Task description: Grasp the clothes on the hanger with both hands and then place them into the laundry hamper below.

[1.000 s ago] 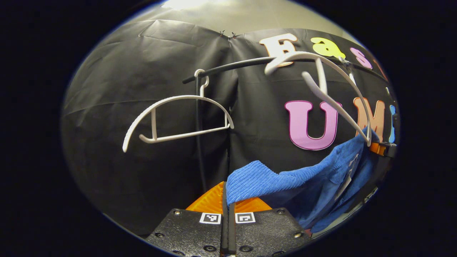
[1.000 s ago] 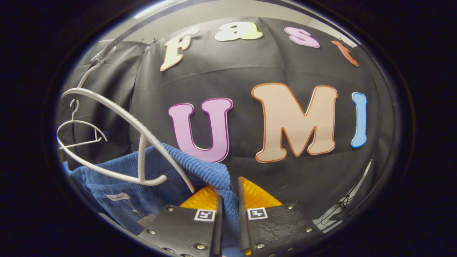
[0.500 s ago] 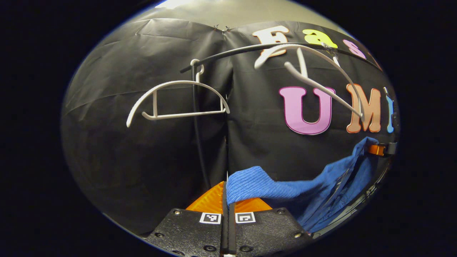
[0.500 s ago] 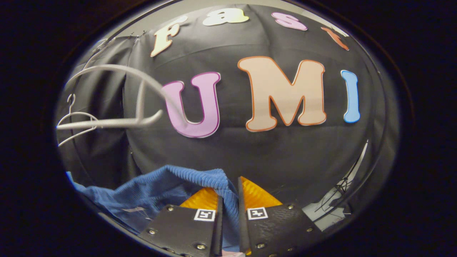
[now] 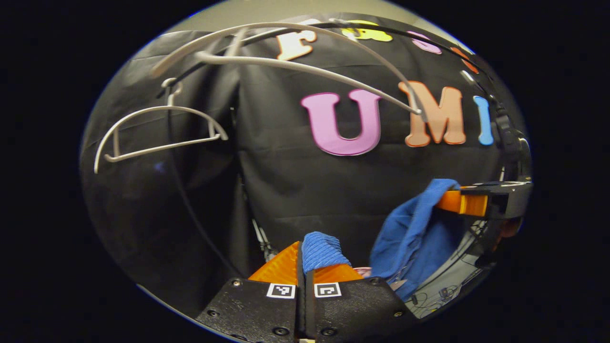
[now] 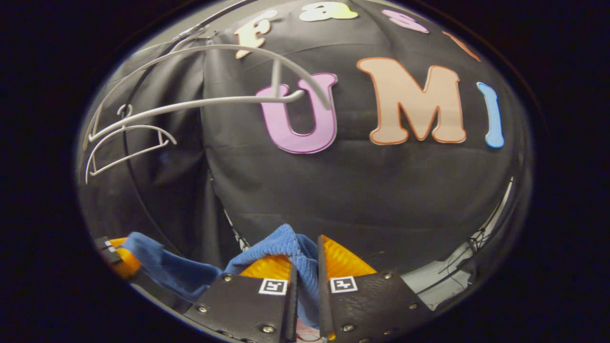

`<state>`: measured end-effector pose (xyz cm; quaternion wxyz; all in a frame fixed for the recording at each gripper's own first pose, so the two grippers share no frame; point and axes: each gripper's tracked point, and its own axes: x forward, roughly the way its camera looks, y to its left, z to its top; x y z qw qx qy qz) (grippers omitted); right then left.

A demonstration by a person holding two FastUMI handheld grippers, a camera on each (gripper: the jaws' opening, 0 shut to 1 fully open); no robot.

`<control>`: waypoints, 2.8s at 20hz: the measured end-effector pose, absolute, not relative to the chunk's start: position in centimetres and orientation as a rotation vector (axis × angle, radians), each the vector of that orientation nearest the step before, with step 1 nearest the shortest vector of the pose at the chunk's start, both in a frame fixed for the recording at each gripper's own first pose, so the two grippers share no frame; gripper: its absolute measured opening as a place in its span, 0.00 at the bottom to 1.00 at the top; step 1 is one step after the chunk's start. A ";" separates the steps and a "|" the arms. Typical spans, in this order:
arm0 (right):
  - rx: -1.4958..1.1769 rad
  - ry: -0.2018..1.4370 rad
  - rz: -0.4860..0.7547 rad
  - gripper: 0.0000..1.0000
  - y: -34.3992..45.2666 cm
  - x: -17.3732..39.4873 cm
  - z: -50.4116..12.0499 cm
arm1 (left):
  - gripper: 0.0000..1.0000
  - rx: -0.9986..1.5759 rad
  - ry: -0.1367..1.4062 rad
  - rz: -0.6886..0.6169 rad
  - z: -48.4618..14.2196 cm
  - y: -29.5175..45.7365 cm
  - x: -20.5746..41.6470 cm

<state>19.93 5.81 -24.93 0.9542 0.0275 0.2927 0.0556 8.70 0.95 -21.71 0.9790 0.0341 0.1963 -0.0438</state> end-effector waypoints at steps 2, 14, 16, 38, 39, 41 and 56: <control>0.061 0.589 0.146 0.18 6.9 19.9 -24.7 | 0.01 0.050 0.399 -0.153 -21.8 -1.4 9.2; 0.104 0.727 0.128 0.18 5.8 17.9 -31.5 | 0.01 -0.045 0.524 -0.271 -29.1 -6.5 11.0; 0.099 0.763 0.114 0.18 5.2 17.1 -33.3 | 0.01 -0.047 0.563 -0.272 -31.2 -6.5 10.7; 0.102 0.995 0.048 0.19 2.6 10.9 -41.4 | 0.20 -0.100 1.213 -0.180 -54.1 -4.4 -0.6; 0.102 1.003 0.043 0.19 2.4 10.2 -41.5 | 0.20 -0.094 1.228 -0.167 -54.6 -4.0 -0.6; 0.102 1.015 0.032 0.19 2.0 9.5 -41.8 | 0.18 -0.095 1.245 -0.159 -55.4 -3.8 -1.2; 0.105 1.007 0.028 0.19 1.5 8.5 -41.2 | 0.18 -0.110 1.164 -0.141 -53.6 -1.8 -0.7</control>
